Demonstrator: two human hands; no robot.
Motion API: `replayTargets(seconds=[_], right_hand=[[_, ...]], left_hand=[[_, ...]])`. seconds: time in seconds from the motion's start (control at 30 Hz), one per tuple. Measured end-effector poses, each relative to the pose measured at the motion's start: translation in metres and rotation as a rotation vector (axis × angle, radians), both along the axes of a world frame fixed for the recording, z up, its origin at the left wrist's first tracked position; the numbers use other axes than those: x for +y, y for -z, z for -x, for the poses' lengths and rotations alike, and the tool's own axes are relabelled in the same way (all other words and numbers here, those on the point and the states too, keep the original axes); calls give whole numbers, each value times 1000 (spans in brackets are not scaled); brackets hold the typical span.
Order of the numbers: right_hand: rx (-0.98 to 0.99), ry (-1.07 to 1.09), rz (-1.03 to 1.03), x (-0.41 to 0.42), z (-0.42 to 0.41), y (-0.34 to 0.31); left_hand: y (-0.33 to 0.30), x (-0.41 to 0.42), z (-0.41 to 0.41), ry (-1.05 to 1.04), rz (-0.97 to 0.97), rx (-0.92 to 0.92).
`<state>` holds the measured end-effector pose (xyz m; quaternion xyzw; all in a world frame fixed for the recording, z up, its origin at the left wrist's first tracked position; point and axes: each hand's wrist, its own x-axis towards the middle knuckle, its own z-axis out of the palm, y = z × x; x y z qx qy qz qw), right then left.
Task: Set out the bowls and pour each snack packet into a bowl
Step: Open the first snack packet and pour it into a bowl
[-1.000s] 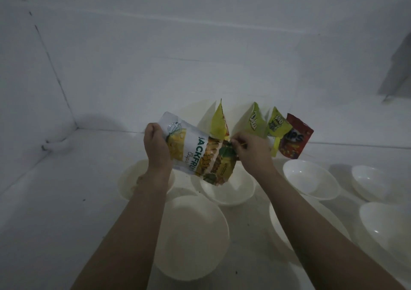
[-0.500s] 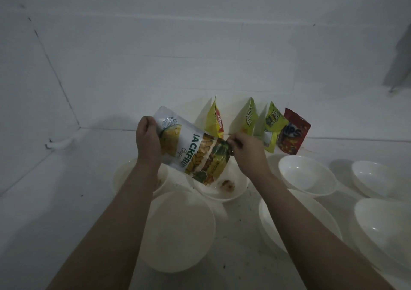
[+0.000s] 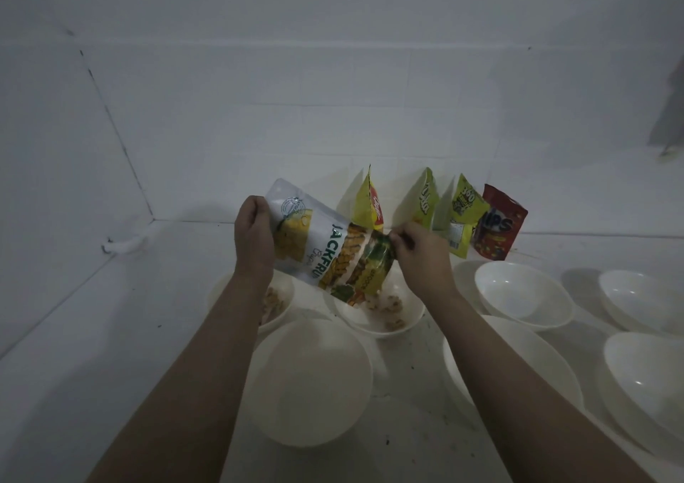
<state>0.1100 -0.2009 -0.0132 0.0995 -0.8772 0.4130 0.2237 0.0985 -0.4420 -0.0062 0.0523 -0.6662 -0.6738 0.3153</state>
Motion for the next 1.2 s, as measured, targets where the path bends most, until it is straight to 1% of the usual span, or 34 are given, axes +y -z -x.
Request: replayTargets(seconds=[0.23, 0.3, 0.4, 0.5, 0.7, 0.77, 0.87, 1.0, 1.07, 1.13, 1.2], right_hand=[[31, 1, 0, -4, -2, -1], [-4, -3, 16, -5, -1, -1], [-113, -19, -39, -6, 1, 1], [-105, -42, -81, -10, -2, -5], [-28, -233, 30, -36, -11, -32], [-13, -242, 104, -44, -8, -38], [-24, -198, 225, -53, 0, -41], [-73, -180, 345, -50, 5, -36], [-88, -184, 398, -44, 7, -32], [-105, -178, 455, -37, 8, -30], [-116, -175, 500, -31, 7, -29]], left_hand=[[-5, -3, -5, -7, 18, 13], [-7, -3, -7, 0, 39, 21], [-8, -3, -10, 18, 151, 40], [-6, 0, -14, 34, 294, 32], [-11, 21, -20, 84, 451, 75], [-12, 25, -19, 102, 498, 96], [-14, 28, -16, 114, 585, 129], [-13, 32, -15, 28, 715, 215], [-7, 31, -13, -16, 707, 190], [3, 30, -12, -28, 627, 97], [12, 30, -12, 14, 524, 31]])
